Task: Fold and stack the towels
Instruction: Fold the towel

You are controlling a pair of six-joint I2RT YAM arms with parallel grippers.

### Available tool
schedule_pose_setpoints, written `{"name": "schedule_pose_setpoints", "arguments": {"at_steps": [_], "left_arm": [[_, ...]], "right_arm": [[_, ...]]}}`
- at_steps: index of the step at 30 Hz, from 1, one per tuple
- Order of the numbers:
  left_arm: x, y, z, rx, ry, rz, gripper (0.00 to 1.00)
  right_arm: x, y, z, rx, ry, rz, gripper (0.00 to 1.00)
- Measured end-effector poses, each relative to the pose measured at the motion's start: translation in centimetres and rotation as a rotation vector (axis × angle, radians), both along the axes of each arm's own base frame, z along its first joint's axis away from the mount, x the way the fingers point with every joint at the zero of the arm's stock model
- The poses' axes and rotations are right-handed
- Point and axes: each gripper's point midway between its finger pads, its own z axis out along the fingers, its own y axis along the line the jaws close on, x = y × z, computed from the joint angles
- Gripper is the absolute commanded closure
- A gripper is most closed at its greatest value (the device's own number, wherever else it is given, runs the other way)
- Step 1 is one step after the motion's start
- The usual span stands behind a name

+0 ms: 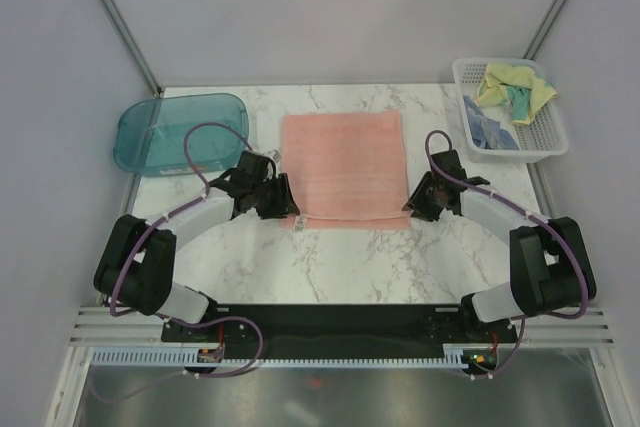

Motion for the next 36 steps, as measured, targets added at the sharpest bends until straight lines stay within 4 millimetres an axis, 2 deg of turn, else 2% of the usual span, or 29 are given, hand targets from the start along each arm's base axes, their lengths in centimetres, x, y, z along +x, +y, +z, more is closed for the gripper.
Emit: {"name": "schedule_pose_setpoints", "arguments": {"at_steps": [3, 12, 19, 22, 28, 36], "left_arm": [[0.0, 0.3, -0.3, 0.013, 0.004, 0.015, 0.51], [-0.4, 1.9, -1.2, 0.065, 0.014, 0.103, 0.36], [-0.1, 2.5, -0.5, 0.053, -0.024, 0.188, 0.36], [-0.4, 2.7, -1.1, 0.047, -0.013, 0.213, 0.37], [-0.8, 2.7, -2.0, 0.023, 0.006, 0.252, 0.46], [0.0, 2.3, -1.3, -0.023, -0.013, 0.3, 0.42]], "right_arm": [[-0.3, 0.1, -1.0, 0.001, 0.021, -0.016, 0.6], [0.0, -0.2, -1.8, -0.005, 0.017, -0.057, 0.61], [0.4, -0.1, -1.9, 0.006, -0.003, -0.071, 0.63], [0.4, -0.2, -2.1, 0.007, -0.003, -0.075, 0.64], [0.3, -0.3, -2.3, 0.003, -0.008, -0.078, 0.69], [0.4, -0.2, -2.3, 0.006, -0.016, -0.077, 0.7]]}}
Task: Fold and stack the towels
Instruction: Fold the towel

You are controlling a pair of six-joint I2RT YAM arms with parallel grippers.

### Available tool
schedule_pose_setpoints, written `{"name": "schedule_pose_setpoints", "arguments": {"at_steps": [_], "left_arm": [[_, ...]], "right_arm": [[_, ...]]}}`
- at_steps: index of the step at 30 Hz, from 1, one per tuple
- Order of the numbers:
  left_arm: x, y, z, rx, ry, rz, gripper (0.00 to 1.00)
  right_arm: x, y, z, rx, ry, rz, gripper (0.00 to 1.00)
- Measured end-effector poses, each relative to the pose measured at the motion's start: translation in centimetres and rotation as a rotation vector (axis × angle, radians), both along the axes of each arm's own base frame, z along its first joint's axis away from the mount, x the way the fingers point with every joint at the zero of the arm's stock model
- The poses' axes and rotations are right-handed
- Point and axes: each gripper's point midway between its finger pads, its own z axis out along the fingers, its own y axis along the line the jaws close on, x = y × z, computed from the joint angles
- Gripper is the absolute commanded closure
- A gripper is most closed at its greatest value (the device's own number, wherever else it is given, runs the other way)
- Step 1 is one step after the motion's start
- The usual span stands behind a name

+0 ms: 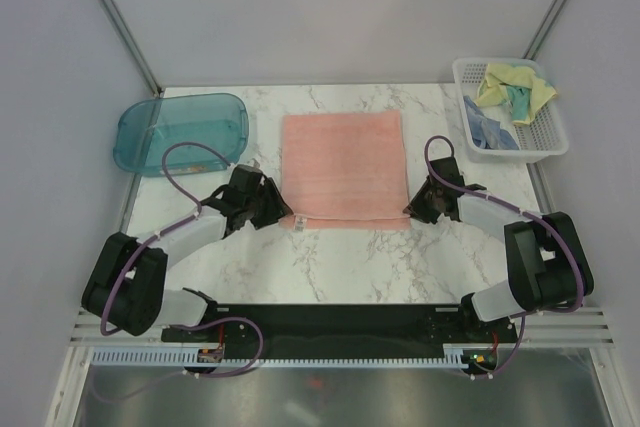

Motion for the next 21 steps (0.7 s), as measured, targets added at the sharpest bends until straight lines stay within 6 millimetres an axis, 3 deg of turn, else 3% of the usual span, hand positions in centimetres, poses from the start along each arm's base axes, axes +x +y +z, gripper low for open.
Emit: {"name": "schedule_pose_setpoints", "arguments": {"at_steps": [6, 21], "left_arm": [[0.06, 0.01, 0.94, -0.029, -0.031, 0.027, 0.41], [0.81, -0.17, 0.5, -0.066, -0.018, 0.104, 0.46]], "right_arm": [[-0.03, -0.01, -0.03, 0.0, 0.0, 0.0, 0.72], [0.09, 0.04, -0.13, 0.005, -0.015, 0.001, 0.75]]}}
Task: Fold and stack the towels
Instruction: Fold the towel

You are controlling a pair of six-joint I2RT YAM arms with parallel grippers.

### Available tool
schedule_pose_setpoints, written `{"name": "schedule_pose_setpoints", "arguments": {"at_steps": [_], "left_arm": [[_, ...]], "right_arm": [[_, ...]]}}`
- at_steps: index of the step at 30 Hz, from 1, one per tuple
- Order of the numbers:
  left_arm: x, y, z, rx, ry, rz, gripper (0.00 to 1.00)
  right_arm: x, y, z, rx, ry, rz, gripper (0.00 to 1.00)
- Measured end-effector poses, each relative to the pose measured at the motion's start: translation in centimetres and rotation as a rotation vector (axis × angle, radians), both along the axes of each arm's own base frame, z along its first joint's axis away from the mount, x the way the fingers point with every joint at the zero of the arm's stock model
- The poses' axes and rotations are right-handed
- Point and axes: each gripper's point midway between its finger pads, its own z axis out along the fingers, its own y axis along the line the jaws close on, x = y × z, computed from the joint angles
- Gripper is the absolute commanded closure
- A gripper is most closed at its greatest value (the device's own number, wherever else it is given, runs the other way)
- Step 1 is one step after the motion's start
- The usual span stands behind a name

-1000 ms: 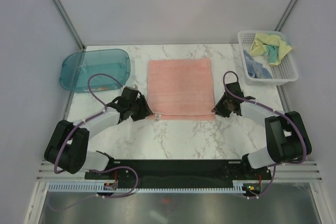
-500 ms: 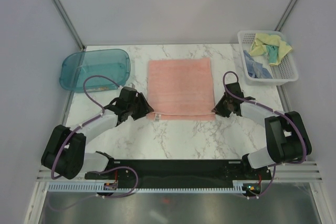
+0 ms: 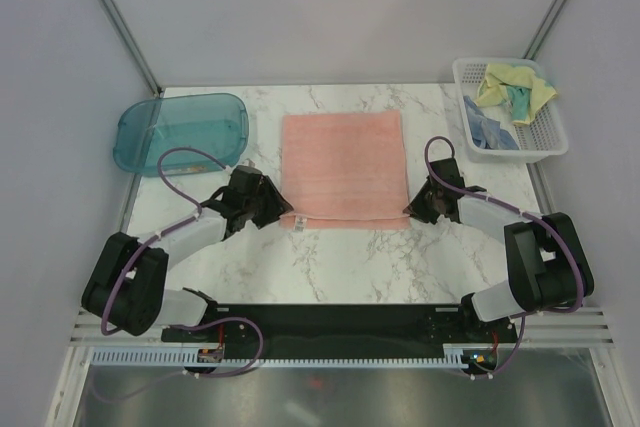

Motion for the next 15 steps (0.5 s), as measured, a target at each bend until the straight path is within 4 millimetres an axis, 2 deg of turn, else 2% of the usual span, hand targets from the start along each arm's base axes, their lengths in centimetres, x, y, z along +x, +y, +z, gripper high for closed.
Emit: {"name": "schedule_pose_setpoints", "arguments": {"at_steps": [4, 7, 9, 10, 12, 13, 15], "left_arm": [[0.1, -0.07, -0.64, -0.006, 0.018, 0.014, 0.53], [0.05, -0.07, -0.97, -0.009, 0.027, 0.021, 0.65], [-0.02, -0.05, -1.06, -0.01, 0.03, 0.025, 0.72], [-0.02, -0.05, -1.05, -0.011, 0.03, 0.025, 0.8], [-0.02, -0.05, -1.06, -0.012, 0.031, 0.027, 0.86], [-0.03, -0.05, -1.07, -0.013, 0.032, 0.028, 0.94], [-0.03, -0.05, -1.06, -0.013, 0.032, 0.029, 0.98]], "right_arm": [[0.07, 0.02, 0.01, 0.001, -0.004, 0.0, 0.76], [0.07, 0.02, -0.02, 0.001, -0.006, 0.0, 0.8], [0.06, 0.01, -0.05, 0.0, -0.007, 0.002, 0.87], [0.07, 0.0, -0.06, 0.0, -0.008, 0.002, 0.89], [0.08, 0.0, -0.06, -0.001, -0.008, 0.003, 0.95], [0.07, 0.0, -0.07, -0.001, -0.008, 0.004, 0.96], [0.07, 0.0, -0.07, -0.001, -0.008, 0.004, 1.0]]}}
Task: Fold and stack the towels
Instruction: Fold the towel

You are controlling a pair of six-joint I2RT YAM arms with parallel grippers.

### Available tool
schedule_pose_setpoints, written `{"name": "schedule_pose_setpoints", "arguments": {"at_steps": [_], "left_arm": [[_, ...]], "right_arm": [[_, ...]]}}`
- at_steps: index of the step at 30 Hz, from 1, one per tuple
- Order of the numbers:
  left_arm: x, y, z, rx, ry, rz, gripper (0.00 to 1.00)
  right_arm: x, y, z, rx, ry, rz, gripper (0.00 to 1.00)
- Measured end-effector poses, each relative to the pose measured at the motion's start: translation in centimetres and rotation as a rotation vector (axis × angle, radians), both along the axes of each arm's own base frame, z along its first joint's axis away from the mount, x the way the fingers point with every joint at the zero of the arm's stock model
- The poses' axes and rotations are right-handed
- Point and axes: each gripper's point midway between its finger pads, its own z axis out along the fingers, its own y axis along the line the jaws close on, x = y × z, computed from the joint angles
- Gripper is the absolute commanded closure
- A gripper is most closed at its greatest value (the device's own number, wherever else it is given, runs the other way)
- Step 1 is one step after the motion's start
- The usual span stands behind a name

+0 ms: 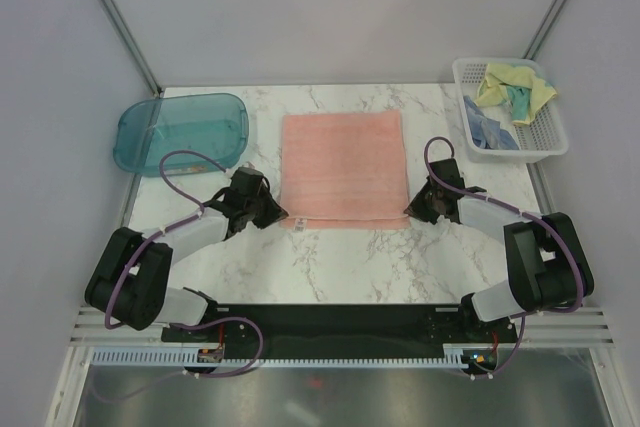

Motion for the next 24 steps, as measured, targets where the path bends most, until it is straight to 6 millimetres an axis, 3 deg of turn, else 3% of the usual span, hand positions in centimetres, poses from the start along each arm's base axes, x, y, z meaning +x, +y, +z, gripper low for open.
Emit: {"name": "schedule_pose_setpoints", "arguments": {"at_steps": [8, 15, 24], "left_arm": [[0.1, 0.1, 0.1, 0.005, 0.001, 0.003, 0.98], [1.1, 0.0, 1.8, 0.01, -0.031, 0.016, 0.98], [3.1, -0.3, 5.3, 0.039, -0.089, -0.005, 0.98]], "right_arm": [[-0.1, 0.0, 0.2, -0.003, -0.004, 0.006, 1.0], [0.3, 0.0, 1.1, -0.012, -0.006, 0.019, 1.0], [3.5, 0.7, 5.8, -0.019, -0.086, 0.055, 1.0]]}}
